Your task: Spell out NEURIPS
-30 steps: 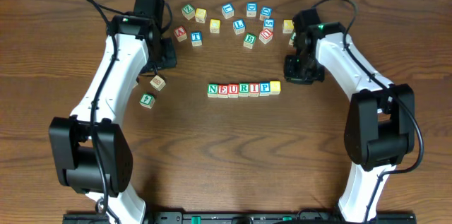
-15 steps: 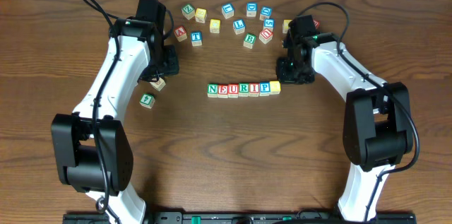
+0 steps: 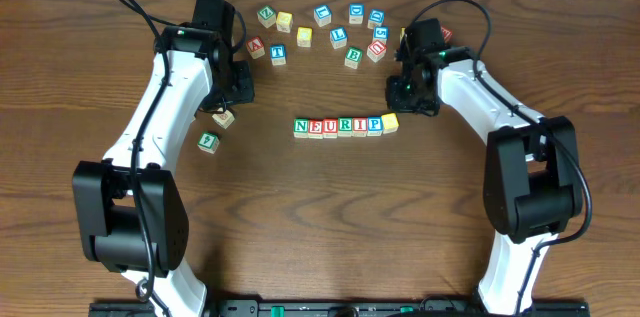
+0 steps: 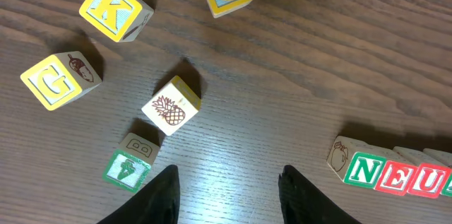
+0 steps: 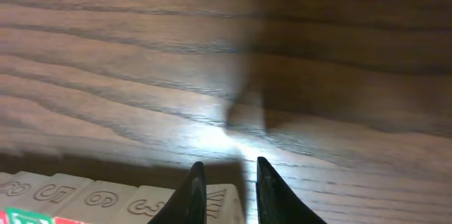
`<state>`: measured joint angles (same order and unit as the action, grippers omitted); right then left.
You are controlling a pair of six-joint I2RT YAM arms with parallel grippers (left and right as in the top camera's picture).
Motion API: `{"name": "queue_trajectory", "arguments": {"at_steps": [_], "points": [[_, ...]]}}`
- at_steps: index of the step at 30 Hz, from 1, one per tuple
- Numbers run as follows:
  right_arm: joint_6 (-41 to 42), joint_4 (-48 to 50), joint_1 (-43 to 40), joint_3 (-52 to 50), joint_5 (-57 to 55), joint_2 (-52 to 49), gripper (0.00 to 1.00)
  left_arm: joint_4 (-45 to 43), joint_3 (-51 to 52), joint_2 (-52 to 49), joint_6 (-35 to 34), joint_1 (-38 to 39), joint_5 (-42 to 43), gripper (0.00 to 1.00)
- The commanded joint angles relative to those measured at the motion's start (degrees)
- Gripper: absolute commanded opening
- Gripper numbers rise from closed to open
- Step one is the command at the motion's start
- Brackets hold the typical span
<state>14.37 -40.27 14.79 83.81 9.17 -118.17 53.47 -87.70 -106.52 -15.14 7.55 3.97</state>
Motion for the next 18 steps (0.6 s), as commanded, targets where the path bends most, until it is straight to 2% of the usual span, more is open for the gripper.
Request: {"name": "queue_trajectory", "arguments": {"at_steps": [1,18], "points": [[-0.74,0.44,0.94,-0.42,-0.09,0.81,0.19,0.00,0.22,-0.76,0.52,-0.09,-0.09,0.45],[-0.68,-2.60,1.05,-0.42,-0.22,0.81,0.16,-0.46,0.22,-0.76,0.52,-0.09,-0.09,0.45]]}}
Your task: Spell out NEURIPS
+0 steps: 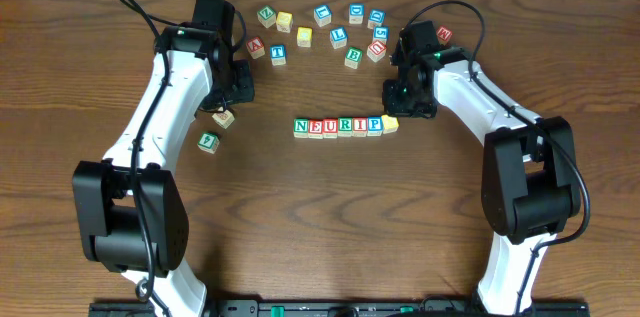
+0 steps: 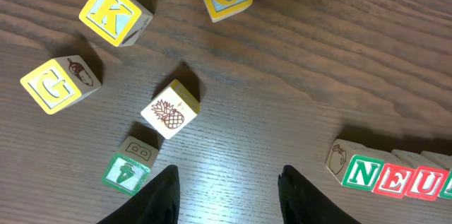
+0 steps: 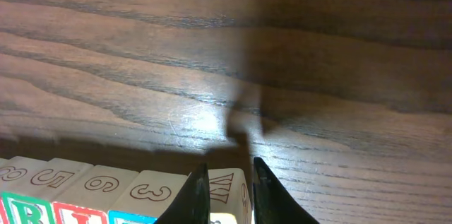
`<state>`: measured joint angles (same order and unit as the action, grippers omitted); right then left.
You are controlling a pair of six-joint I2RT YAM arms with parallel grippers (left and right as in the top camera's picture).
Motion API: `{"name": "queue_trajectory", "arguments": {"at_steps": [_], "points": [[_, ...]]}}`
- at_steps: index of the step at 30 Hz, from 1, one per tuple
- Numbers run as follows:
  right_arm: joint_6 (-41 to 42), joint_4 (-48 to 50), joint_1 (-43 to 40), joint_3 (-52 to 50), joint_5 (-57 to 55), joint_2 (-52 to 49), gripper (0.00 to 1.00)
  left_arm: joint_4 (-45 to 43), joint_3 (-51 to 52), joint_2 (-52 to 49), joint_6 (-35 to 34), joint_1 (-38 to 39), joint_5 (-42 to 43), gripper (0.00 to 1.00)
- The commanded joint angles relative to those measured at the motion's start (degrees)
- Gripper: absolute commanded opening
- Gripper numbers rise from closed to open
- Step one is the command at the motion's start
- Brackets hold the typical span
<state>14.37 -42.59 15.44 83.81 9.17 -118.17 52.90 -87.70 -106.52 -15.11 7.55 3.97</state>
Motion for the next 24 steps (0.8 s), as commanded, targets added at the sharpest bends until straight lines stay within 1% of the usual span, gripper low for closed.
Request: {"name": "queue_trajectory", "arguments": {"at_steps": [1,24], "points": [[-0.68,-0.31,0.39,-0.42,-0.22,0.83,0.16,0.11,0.22,-0.76,0.50,-0.09,-0.09,0.45],[0.17,-1.90,0.52,-0.42,-0.20,0.81,0.14,-0.09,0.22,-0.76,0.50,-0.09,-0.09,0.45]]}}
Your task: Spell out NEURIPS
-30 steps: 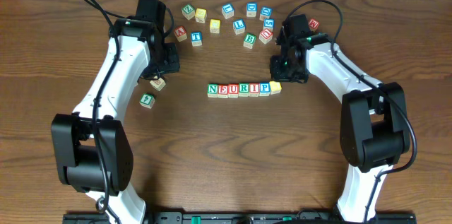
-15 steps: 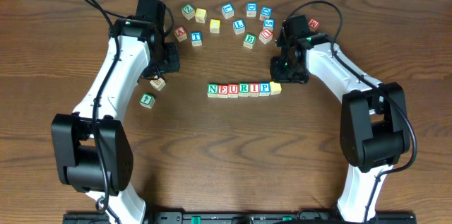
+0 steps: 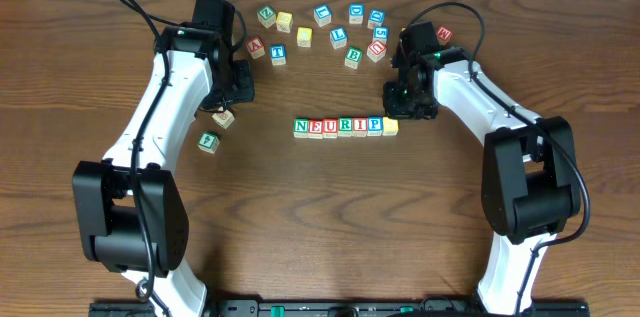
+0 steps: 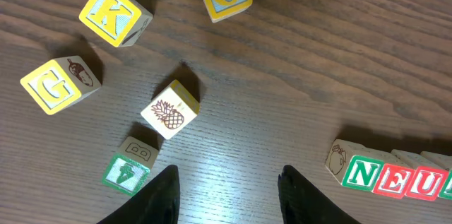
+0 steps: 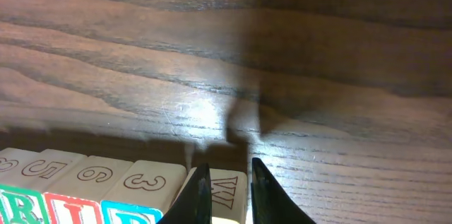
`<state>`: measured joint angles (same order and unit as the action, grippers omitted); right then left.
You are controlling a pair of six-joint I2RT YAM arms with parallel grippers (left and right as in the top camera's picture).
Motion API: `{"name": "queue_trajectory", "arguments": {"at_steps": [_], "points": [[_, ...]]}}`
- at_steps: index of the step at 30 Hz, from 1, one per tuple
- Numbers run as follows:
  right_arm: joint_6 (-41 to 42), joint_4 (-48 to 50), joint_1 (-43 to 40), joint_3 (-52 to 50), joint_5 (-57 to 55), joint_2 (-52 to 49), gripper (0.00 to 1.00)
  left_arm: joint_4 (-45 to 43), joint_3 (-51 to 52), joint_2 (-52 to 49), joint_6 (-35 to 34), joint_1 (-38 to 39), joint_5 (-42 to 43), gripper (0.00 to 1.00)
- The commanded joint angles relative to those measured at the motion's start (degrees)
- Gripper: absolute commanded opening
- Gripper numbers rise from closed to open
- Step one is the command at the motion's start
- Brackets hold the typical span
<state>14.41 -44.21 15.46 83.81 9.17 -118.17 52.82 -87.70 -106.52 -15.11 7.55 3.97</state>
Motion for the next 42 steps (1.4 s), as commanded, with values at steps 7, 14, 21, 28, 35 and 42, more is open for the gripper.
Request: {"name": "queue_trajectory", "arguments": {"at_steps": [7,14,21,28,35,42], "points": [[0.33,-0.13,0.37,-0.33,0.13,0.83,0.13,-0.22,0.22,-0.76,0.50,-0.09,-0.09,0.45],[0.31,-1.75,-1.64,2.14,3.04,1.86,0.10,-0.42,0.22,-0.76,0.50,-0.09,-0.09,0.45],[0.35,-4.20,-4.24,2.51,3.23,3.69,0.18,-0.98,0.22,-0.79,0.50,-0.09,-0.09,0.44],[0.35,-6.40,-4.87,2.27,3.19,3.67,0.23,-1.03,0.24,-0.79,0.50,-0.09,-0.09,0.45],[2.27,-7.93,-4.87,0.90,1.49,3.37,0.18,-1.03,0.28,-0.79,0.50,-0.09,-0.09,0.45],[2.27,-7.89,-4.72,0.81,1.49,2.71,0.17,-1.09,0.28,-0.79,0.50,-0.09,-0.09,0.44]]}}
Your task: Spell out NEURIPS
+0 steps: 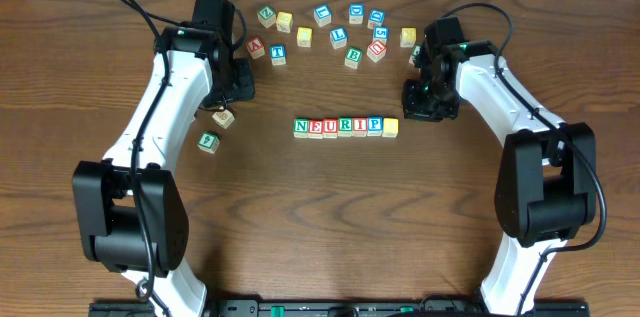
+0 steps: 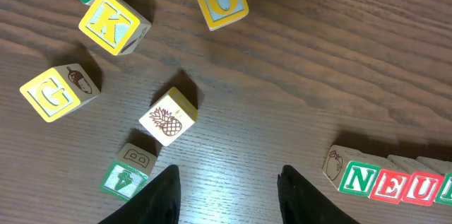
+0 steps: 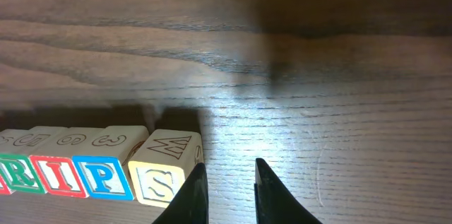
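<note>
On the wooden table [image 1: 320, 217] a row of letter blocks [image 1: 338, 127] reads N-E-U-R-I-P, and a yellow S block [image 1: 390, 127] closes its right end. The right wrist view shows the S block [image 3: 164, 174] beside the blue P [image 3: 106, 177]. My right gripper [image 1: 428, 109] hangs just right of the S block. Its fingers [image 3: 200, 189] stand a little apart, nothing between them. My left gripper [image 1: 237, 85] hovers open to the upper left of the row. The N block [image 2: 360, 179] lies to its right.
Several loose letter blocks lie in an arc [image 1: 330, 27] at the back of the table. Near my left gripper [image 2: 227, 181] are a pineapple block [image 2: 168, 116], a yellow G [image 2: 56, 93], K [image 2: 113, 22], O and a green block [image 2: 127, 174].
My right gripper stood right over the yellow block at the row's end. It is now further right, clear of the block, whose S face shows. The left gripper sits slightly higher.
The yellow block first lay slightly askew at the right end of NEURIP with my right gripper over it. At the later moments it sat closer and square against the P. Now the gripper is off to the right and the row reads NEURIPS.
</note>
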`<state>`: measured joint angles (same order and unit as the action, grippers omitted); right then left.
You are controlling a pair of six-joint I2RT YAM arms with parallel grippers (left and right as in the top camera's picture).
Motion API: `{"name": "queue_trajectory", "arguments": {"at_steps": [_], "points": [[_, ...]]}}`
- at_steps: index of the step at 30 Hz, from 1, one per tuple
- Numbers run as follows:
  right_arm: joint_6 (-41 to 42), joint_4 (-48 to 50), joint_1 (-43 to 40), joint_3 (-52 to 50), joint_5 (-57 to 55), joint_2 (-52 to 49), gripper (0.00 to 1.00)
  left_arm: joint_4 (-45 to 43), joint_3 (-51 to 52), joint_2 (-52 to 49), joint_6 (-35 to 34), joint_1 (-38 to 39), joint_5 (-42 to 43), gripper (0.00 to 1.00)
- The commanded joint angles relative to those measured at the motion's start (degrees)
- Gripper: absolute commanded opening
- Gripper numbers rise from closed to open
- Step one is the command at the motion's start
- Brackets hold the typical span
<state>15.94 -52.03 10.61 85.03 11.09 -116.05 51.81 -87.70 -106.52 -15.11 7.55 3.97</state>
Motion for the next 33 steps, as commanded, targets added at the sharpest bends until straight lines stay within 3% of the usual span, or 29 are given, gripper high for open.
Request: {"name": "queue_trajectory", "arguments": {"at_steps": [1,33], "points": [[0.72,-0.02,0.28,-0.42,-0.44,0.59,0.17,-0.09,0.28,-0.79,0.50,-0.09,-0.09,0.44],[3.34,-0.33,2.01,-0.46,-2.14,-2.21,0.16,-0.31,0.28,-0.79,0.50,-0.09,-0.09,0.45]]}}
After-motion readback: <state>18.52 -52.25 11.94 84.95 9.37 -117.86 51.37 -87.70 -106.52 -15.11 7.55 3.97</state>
